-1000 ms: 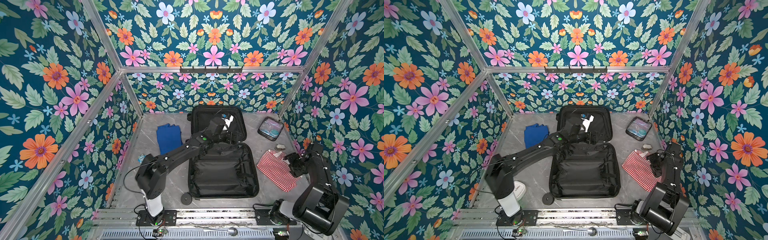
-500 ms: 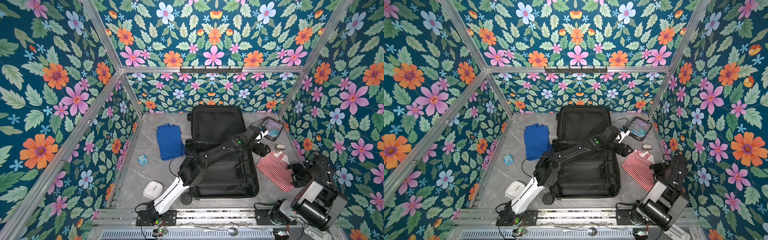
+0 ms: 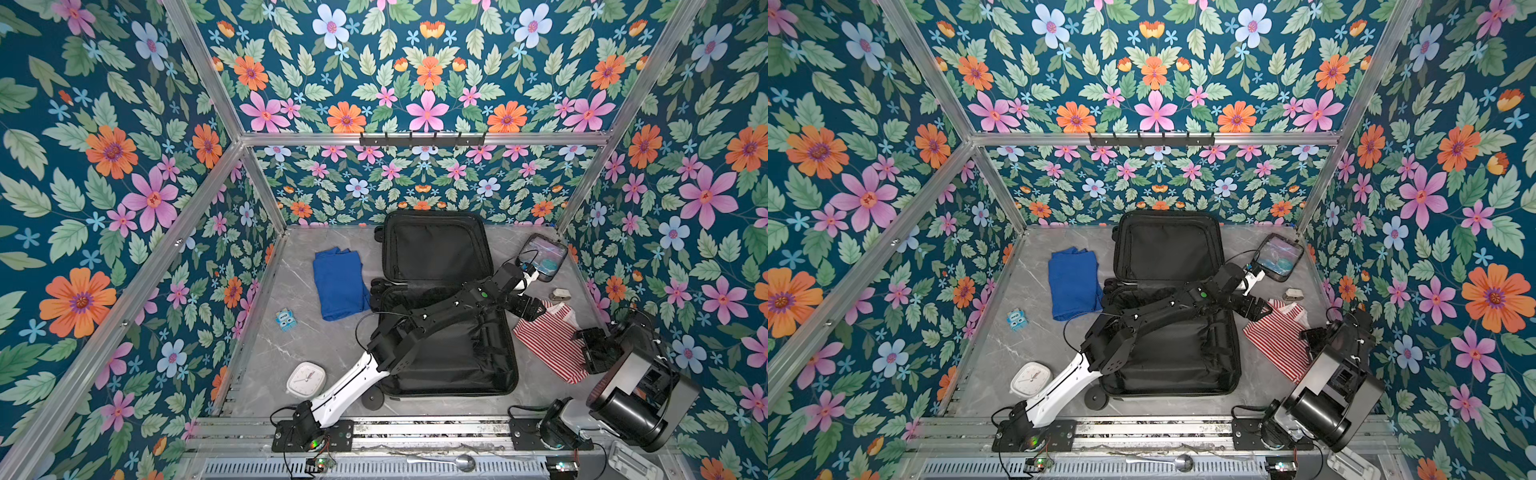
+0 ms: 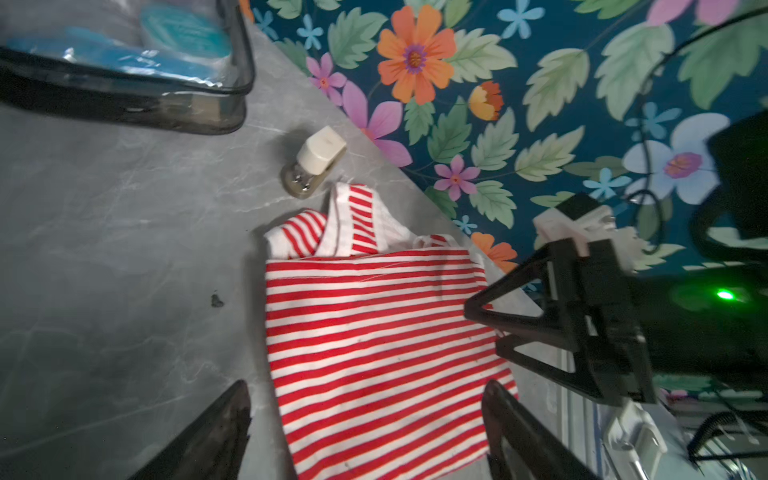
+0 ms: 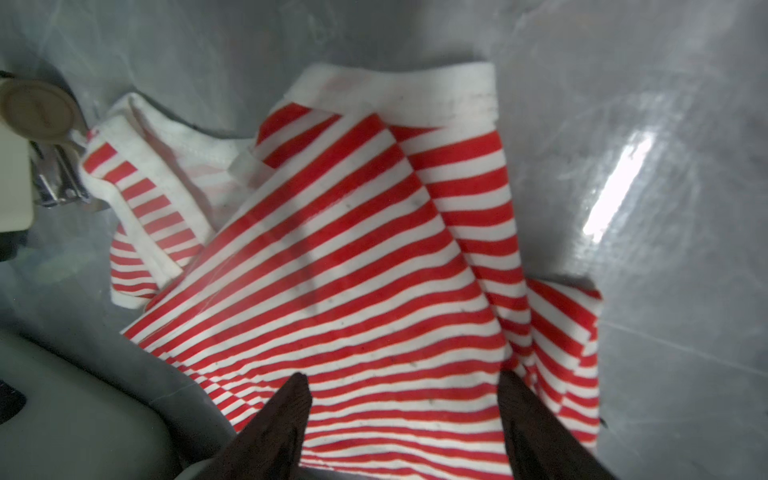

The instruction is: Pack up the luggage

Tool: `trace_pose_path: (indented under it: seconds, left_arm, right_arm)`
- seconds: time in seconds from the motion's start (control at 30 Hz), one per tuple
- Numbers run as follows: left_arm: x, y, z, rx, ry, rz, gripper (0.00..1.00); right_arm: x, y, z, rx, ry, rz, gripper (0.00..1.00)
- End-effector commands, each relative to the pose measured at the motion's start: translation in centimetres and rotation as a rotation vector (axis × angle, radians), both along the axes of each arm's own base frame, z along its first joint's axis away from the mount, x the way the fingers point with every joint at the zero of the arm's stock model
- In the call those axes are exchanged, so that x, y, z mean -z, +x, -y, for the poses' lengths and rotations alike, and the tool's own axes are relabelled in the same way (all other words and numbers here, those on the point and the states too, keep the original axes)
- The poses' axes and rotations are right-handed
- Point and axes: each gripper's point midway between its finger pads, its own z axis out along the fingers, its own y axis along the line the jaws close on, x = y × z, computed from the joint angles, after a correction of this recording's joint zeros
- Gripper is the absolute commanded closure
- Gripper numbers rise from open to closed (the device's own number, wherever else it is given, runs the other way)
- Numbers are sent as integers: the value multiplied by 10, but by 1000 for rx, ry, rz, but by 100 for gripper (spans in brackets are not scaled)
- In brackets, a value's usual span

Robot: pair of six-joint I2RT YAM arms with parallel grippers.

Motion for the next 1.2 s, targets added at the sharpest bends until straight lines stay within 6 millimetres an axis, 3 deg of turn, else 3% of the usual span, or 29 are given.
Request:
trace_pose_path:
  seconds: [0.0, 0.2, 0.5, 0.77, 0.93, 1.07, 1.17]
  left_arm:
    - [17, 22, -12, -87, 23, -52, 15]
    - [41, 45, -37, -154, 64, -106, 19]
    - [39, 40, -59, -139, 97, -86, 19]
    - [39, 53, -93, -191, 121, -85, 19]
    - [37, 64, -111, -210, 124, -82, 19]
    - [34, 69, -121, -210, 123, -75, 19]
    - [30, 71, -127, -212, 120, -66, 18]
  right_arm:
    - [-5, 5, 1, -33, -20, 28, 27]
    - [-13, 16, -9, -129, -80, 19, 27]
    - [-22, 43, -42, -237, -92, 55, 27]
    - [-37, 68, -127, -506, -91, 115, 27]
    - [-35, 73, -176, -614, -55, 133, 27]
    - [-27, 74, -199, -633, 10, 145, 28]
    - [-17, 67, -205, -625, 46, 141, 28]
